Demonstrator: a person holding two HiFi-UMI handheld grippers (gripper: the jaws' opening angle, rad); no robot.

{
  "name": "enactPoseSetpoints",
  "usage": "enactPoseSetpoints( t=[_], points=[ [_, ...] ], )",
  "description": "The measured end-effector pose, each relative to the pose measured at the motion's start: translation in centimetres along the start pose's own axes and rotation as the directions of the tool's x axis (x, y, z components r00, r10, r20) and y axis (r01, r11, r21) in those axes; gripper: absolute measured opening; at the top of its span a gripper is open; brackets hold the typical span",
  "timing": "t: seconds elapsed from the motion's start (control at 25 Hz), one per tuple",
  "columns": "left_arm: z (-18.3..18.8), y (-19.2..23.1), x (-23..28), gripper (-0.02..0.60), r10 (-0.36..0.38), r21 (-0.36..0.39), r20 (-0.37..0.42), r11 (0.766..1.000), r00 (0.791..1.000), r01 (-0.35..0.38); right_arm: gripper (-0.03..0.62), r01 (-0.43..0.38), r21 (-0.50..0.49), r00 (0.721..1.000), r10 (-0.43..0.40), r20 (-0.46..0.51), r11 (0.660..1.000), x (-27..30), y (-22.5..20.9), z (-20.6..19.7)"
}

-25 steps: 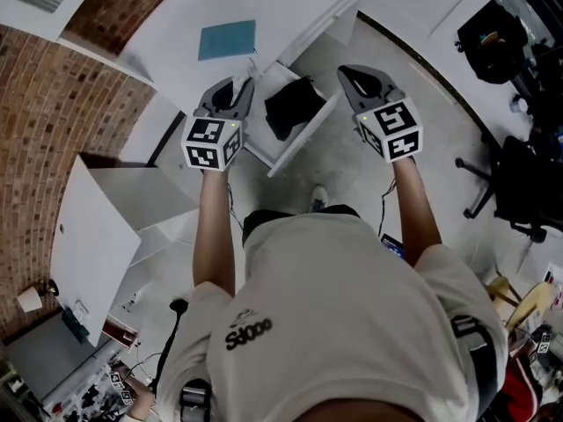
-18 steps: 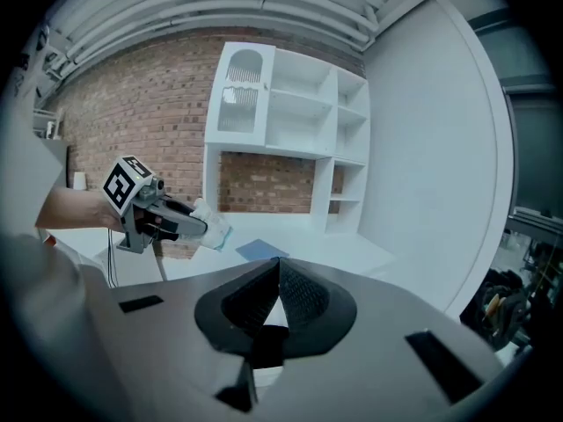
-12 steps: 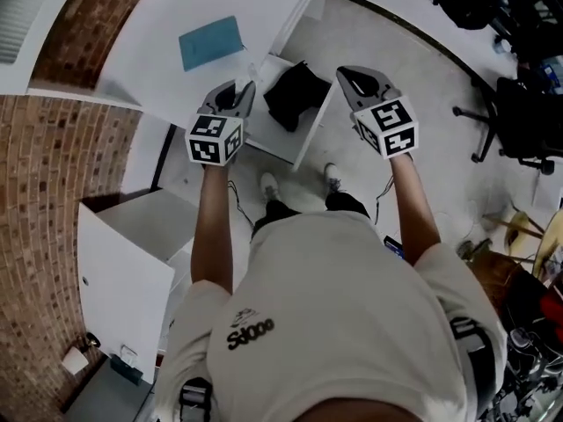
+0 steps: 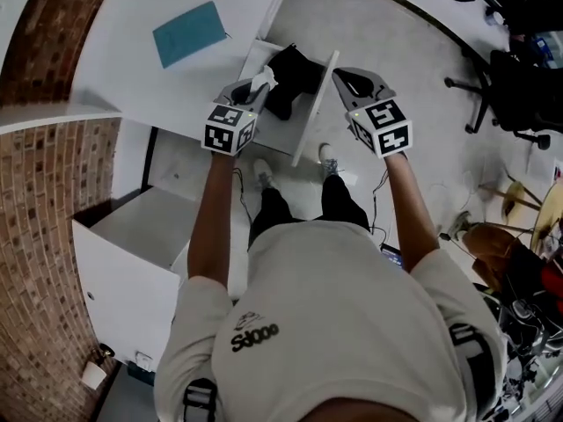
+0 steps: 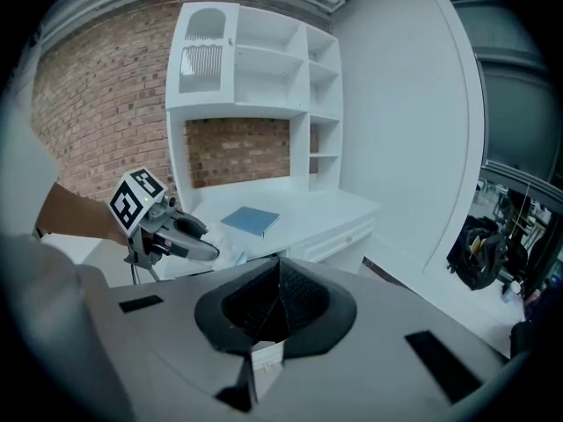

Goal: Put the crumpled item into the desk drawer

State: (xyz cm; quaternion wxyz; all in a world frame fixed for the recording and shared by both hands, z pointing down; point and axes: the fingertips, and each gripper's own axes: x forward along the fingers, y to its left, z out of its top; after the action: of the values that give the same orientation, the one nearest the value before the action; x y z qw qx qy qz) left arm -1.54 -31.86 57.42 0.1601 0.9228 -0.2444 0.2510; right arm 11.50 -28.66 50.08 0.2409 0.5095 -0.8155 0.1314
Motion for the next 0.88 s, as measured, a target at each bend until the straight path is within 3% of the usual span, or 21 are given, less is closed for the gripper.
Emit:
enactPoseSetpoints(
  t=[0.28, 0.68, 0.88],
  points=[
    [-6.2, -0.2, 6.1, 0.063, -0.08, 0.016, -0.129, 0.996, 0.988, 0.083, 0.006, 0.012, 0.041, 0.997, -0.009, -0.074, 0.999, 2.8, -1.1, -4.2],
    [-12.7, -1.7, 13.0, 0.063, -0.222, -0.07, -0.248, 0.975, 0.943, 0.211, 0.006, 0.044, 0.125, 0.985, -0.022, -0.173, 0.991, 4.4, -2.5, -10.1],
    [-15.8, -1.6, 16.0, 0.064, -0.263, -0.169, -0.263, 0.96, 0.928, 0.224, 0.005, 0.05, 0.14, 0.982, -0.023, -0.189, 0.989, 5.3, -3.2, -11.4]
  ],
)
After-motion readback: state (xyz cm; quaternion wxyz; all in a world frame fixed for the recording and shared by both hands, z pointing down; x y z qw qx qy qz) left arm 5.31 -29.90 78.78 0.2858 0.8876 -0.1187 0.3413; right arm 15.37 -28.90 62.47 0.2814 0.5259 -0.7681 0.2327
